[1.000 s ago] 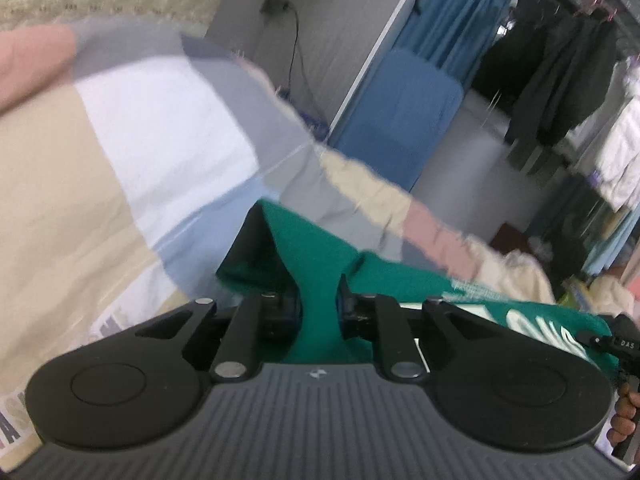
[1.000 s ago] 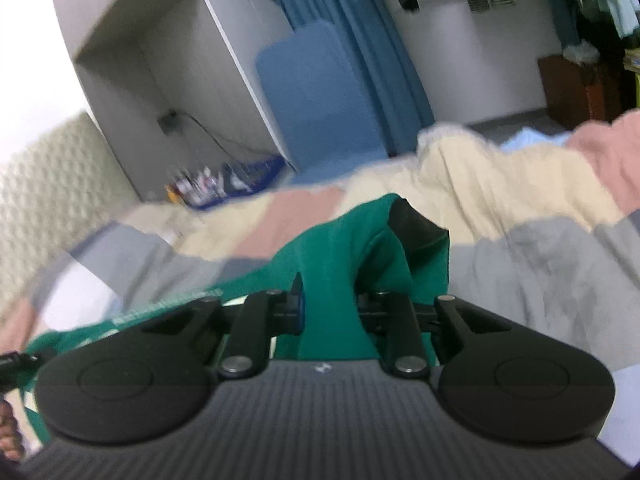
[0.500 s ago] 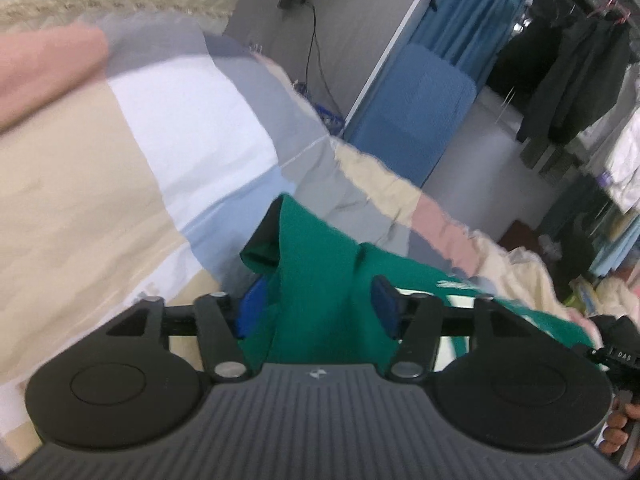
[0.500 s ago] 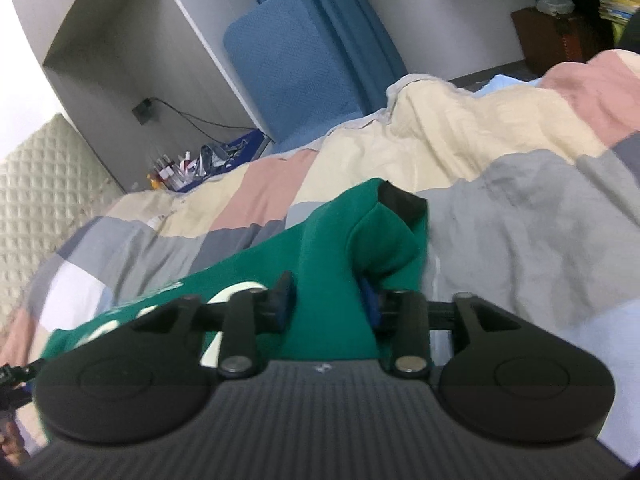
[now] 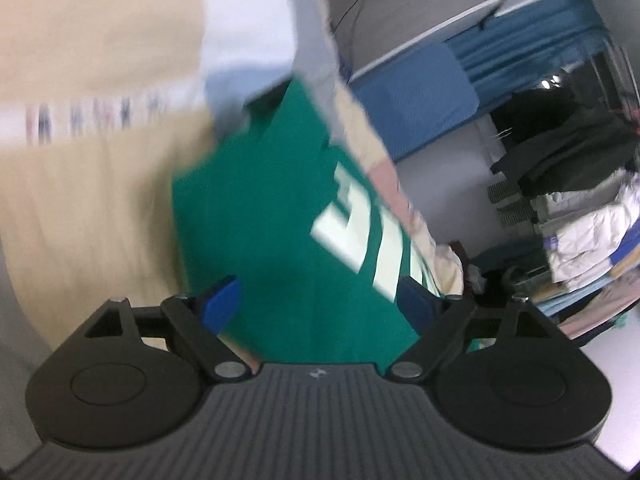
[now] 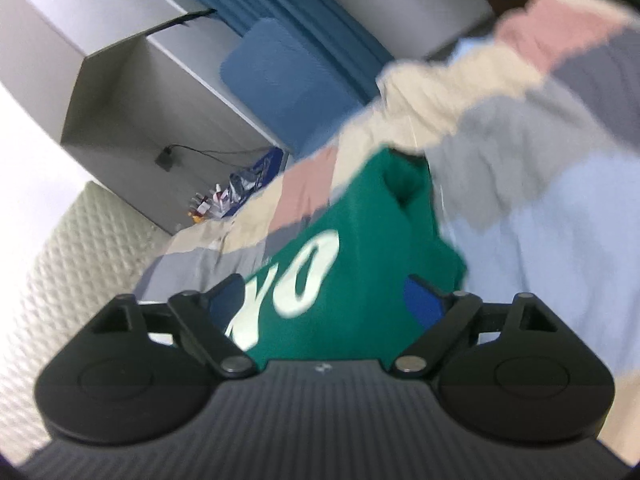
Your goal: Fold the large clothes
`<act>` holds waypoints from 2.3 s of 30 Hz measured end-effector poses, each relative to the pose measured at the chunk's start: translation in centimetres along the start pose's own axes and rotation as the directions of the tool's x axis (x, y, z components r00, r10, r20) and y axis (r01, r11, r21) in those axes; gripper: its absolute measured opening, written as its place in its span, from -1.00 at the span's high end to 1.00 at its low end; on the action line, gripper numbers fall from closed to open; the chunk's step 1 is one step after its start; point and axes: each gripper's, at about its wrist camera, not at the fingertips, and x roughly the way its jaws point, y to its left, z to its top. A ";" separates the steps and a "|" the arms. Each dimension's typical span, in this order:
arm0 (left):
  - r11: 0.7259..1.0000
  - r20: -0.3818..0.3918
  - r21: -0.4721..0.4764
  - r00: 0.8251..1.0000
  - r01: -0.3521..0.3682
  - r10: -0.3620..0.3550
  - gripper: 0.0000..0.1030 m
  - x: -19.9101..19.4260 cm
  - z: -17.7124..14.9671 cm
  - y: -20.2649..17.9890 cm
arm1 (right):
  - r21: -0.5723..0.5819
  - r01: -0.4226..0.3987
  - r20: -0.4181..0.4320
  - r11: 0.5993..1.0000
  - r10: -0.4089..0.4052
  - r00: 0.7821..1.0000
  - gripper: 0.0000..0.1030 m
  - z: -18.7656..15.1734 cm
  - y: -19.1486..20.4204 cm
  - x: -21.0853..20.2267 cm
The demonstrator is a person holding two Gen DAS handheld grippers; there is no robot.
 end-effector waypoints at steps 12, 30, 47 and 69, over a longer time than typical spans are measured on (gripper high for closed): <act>0.969 -0.012 -0.236 0.996 0.079 -0.084 -0.87 8.1 -0.3 4.0 | 0.281 0.015 -0.101 0.959 0.014 0.995 -0.80 -4.7 -4.2 7.4; 0.972 0.042 -0.093 0.976 0.216 -0.213 -0.88 10.0 4.3 1.0 | 0.261 -0.216 -0.030 0.941 0.231 0.972 -1.00 -0.7 -1.5 10.6; 0.976 -0.119 -0.204 0.988 0.071 -0.097 -1.00 12.2 2.7 1.4 | 0.395 -0.059 -0.138 0.917 0.122 0.983 -1.00 -3.2 -3.3 13.8; 0.971 -0.212 -0.182 0.958 0.154 -0.192 -0.99 15.5 -2.9 0.3 | 0.489 -0.164 -0.092 0.857 0.238 0.967 -1.00 -1.3 -1.9 14.0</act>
